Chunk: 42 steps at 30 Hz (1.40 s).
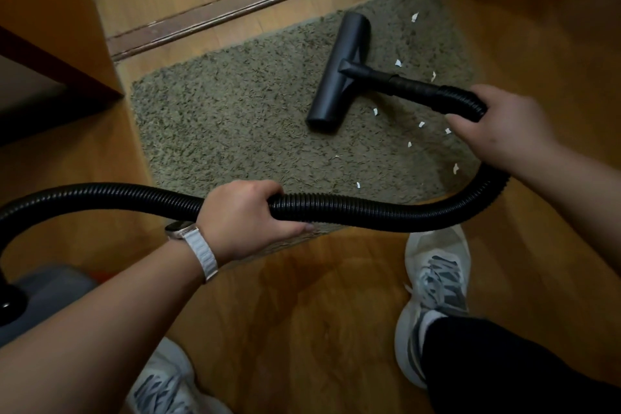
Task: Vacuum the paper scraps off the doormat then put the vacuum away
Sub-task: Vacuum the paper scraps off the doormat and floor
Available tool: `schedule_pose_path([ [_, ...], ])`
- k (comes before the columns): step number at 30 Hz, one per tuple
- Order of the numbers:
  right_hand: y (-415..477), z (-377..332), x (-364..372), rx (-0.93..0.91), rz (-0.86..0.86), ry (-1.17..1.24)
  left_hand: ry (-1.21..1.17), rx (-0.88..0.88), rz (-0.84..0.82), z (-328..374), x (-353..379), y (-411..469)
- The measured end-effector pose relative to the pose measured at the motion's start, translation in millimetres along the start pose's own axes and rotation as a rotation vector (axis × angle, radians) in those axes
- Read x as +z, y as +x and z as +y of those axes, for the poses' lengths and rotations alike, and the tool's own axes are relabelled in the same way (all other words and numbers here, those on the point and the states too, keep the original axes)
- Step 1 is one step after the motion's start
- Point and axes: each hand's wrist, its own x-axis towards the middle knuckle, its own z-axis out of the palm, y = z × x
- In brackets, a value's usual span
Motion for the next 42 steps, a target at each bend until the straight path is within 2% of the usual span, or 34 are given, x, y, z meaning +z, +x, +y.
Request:
schedule_pose_path([
  [4, 8, -3, -1, -0.009, -0.022, -0.005, -0.003, -0.012, 0.018, 2, -5, 5],
  [12, 5, 22, -9, 0.07, 0.083, -0.016, -0.025, -0.029, 0.042, 11, -10, 11],
  [23, 15, 14, -10, -0.072, 0.027, -0.034, 0.04, -0.037, 0.056, 30, -17, 32],
  [33, 36, 29, -22, 0.054, 0.116, -0.026, 0.091, -0.062, 0.06, 43, -26, 56],
  [42, 59, 6, -21, -0.079, 0.073, -0.111, 0.139, -0.063, 0.055, 54, -28, 68],
])
